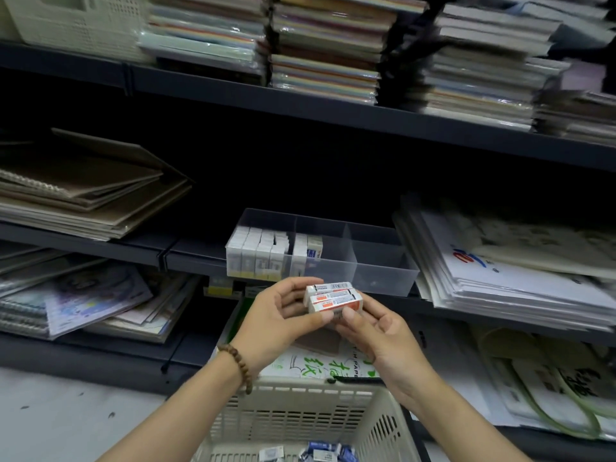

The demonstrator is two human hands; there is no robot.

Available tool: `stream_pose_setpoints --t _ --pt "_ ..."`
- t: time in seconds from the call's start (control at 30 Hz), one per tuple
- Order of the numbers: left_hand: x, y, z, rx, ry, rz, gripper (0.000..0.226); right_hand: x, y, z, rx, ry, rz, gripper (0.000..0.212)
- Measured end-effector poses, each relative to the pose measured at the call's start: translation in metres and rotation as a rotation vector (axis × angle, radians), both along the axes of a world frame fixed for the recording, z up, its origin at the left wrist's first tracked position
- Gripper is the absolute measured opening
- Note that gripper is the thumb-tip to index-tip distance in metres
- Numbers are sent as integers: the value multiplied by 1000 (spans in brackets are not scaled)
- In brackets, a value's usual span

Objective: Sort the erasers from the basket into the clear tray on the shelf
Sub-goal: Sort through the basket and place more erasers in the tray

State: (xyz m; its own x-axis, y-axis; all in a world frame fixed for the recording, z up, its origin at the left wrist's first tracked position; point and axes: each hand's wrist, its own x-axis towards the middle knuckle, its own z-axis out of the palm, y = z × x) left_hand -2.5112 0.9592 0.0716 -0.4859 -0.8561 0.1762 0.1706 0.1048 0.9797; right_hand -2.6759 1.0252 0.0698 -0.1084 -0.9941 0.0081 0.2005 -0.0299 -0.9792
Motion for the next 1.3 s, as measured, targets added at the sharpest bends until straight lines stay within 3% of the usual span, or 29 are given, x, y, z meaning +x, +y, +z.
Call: stream_pose_setpoints --t 0.13,0.23,0.37,0.53,0.67,0.77,0.97,1.07,1.2,1.3 --pt "-5 4 -5 12 -52 125 55 3 -1 -7 38 -5 -84 53" --pt "-5 4 -6 45 -63 94 56 6 -1 -10 68 -32 -107 54" --pt "-8 4 -7 195 69 36 40 6 -1 -7 77 -68 -90 51" --pt "-2 -3 -4 326 158 139 25 2 -1 -2 63 -46 -77 53" --pt "6 -10 -8 384 92 207 18 -8 3 7 79 83 68 51" --pt "4 -5 -14 272 -141 150 14 -10 5 9 112 181 158 45" --pt "-5 5 -14 121 -327 54 24 -8 3 0 194 309 118 46" --pt "-3 4 -14 109 -283 -62 25 -12 2 -3 188 253 63 49" --pt "2 1 -15 154 -175 -161 46 -14 2 -3 172 223 33 48" --pt "4 -2 -14 154 -166 -168 49 -11 2 -4 145 144 18 35"
